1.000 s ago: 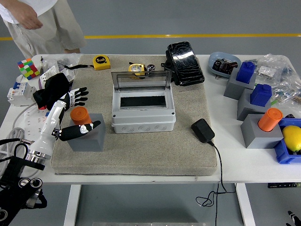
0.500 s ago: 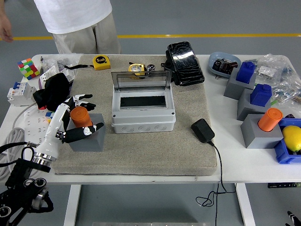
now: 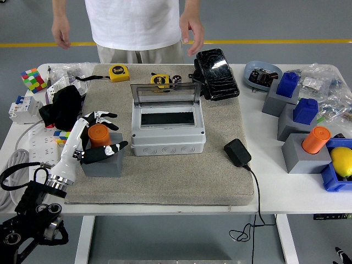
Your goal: Fetch the battery,place it into the box,close the lid of the box
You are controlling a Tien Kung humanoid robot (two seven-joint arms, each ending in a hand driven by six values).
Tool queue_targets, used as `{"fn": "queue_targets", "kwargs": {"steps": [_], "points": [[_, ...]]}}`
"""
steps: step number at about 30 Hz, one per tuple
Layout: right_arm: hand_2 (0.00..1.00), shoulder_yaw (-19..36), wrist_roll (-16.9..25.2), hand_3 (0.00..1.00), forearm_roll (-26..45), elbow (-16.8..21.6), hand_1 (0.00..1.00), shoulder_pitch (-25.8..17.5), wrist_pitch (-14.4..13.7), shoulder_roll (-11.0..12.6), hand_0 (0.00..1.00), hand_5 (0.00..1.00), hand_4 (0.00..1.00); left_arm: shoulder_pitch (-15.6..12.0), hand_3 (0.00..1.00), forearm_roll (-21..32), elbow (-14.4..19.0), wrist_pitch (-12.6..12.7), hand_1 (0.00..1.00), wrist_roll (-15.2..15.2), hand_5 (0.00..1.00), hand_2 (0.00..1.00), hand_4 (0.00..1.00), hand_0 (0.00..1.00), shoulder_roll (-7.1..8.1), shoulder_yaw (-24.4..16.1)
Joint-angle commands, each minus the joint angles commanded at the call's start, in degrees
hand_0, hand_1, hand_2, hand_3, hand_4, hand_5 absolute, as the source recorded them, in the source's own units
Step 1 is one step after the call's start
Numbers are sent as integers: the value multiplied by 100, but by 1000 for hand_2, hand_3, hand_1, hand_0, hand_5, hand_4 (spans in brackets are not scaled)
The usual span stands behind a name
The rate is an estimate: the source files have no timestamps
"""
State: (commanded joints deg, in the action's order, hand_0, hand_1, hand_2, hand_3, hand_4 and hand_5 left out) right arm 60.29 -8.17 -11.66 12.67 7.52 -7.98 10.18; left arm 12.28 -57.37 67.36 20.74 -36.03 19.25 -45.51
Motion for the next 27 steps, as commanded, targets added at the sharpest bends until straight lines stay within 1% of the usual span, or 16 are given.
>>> {"fn": "queue_targets", "kwargs": {"steps": [5, 6, 11, 12, 17, 18, 23, 24, 27], "points": [[647, 0, -5, 555, 6, -3, 647, -1, -3, 2, 626, 505, 958, 87, 505, 16, -87, 26, 409, -8, 2, 388, 998, 325, -55, 65], [646, 1, -3, 555, 9, 0, 648, -2, -5, 3, 625, 505, 958, 99, 468, 19, -99, 40, 270, -19, 2, 343, 998, 127, -61, 70], [646, 9, -4, 555, 6, -2, 648, -3, -6, 1, 625, 505, 958, 141, 468, 36, -140, 144, 270, -95, 2, 343, 998, 127, -71, 67], [646, 8, -3, 555, 7, -3, 647, -4, -5, -1, 626, 505, 958, 143, 431, 40, -140, 170, 181, -95, 2, 312, 998, 63, -69, 67], [646, 2, 11, 555, 9, 0, 647, -6, -5, -10, 626, 505, 958, 171, 431, 63, -188, 271, 181, -95, 2, 312, 998, 63, -74, 91], [646, 0, 12, 556, 10, 1, 648, -5, -5, -11, 625, 504, 958, 174, 369, 59, -195, 275, 126, -95, 2, 272, 998, 39, -75, 95], [646, -4, 16, 556, 11, 0, 648, -9, -6, -12, 625, 504, 958, 178, 369, 49, -201, 303, 126, -95, 2, 272, 998, 39, -77, 122], [647, -6, 15, 555, 12, -1, 647, -11, -5, -11, 625, 502, 957, 179, 319, 51, -199, 306, 88, -95, 2, 249, 956, 11, -78, 123], [647, -9, 14, 555, 19, -3, 647, -8, -2, -9, 625, 502, 957, 191, 319, 39, -172, 304, 88, -95, 2, 249, 956, 11, -76, 118]]}}
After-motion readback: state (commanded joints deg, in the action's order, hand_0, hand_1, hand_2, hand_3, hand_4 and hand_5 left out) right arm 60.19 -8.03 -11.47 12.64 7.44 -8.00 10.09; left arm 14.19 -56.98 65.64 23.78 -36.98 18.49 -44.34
